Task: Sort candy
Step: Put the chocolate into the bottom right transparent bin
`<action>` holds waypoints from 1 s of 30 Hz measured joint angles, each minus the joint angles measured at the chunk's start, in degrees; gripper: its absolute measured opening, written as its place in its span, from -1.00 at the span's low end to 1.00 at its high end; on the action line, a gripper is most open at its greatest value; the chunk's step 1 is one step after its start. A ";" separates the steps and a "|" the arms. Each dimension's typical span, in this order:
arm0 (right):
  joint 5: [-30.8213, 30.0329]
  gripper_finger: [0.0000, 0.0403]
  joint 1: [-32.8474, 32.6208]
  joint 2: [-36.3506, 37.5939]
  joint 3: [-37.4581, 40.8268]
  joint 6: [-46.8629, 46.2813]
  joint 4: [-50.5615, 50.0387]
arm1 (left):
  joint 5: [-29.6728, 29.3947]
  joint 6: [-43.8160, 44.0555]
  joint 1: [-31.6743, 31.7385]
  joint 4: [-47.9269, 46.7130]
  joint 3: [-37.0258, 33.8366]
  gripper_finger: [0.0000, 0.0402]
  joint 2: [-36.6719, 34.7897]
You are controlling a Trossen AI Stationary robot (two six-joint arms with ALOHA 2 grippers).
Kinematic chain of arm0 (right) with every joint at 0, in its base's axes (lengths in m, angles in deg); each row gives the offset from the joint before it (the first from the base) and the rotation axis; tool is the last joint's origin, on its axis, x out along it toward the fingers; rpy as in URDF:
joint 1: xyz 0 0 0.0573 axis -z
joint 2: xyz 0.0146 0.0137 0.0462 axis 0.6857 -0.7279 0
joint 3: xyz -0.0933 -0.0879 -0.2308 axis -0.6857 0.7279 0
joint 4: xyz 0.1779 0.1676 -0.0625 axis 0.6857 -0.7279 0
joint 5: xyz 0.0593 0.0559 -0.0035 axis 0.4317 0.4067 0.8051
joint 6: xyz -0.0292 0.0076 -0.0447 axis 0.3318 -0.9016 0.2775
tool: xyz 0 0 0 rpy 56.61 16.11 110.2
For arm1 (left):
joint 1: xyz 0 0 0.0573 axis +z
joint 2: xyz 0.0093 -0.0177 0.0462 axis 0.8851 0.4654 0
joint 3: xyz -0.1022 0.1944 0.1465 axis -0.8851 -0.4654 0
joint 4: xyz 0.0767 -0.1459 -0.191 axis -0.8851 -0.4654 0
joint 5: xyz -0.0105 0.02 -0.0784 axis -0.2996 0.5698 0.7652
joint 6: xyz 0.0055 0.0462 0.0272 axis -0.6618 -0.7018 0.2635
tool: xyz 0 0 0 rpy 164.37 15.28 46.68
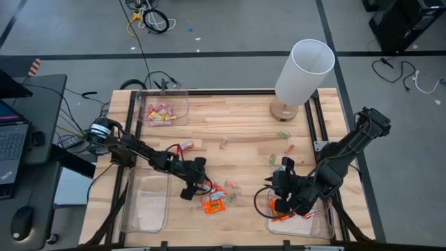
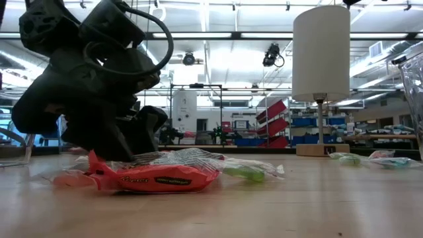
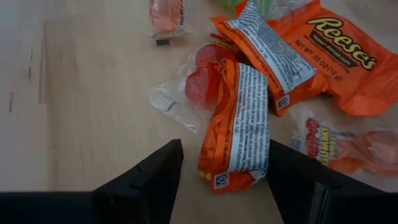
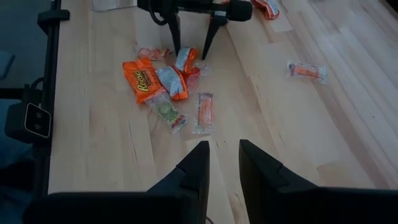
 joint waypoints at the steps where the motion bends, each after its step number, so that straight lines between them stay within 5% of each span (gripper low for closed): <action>1: -0.01 -0.64 0.00 0.00 0.00 0.00 -0.01 | -0.02 0.02 0.00 0.00 0.00 0.11 0.00; 16: -1.34 -0.64 0.00 0.00 0.00 1.04 0.05 | -0.61 0.00 0.04 -0.09 0.00 -0.50 0.00; 30: -8.93 -0.64 0.89 0.00 0.00 15.25 3.49 | -1.68 -2.81 0.98 0.89 -0.02 -0.55 -9.10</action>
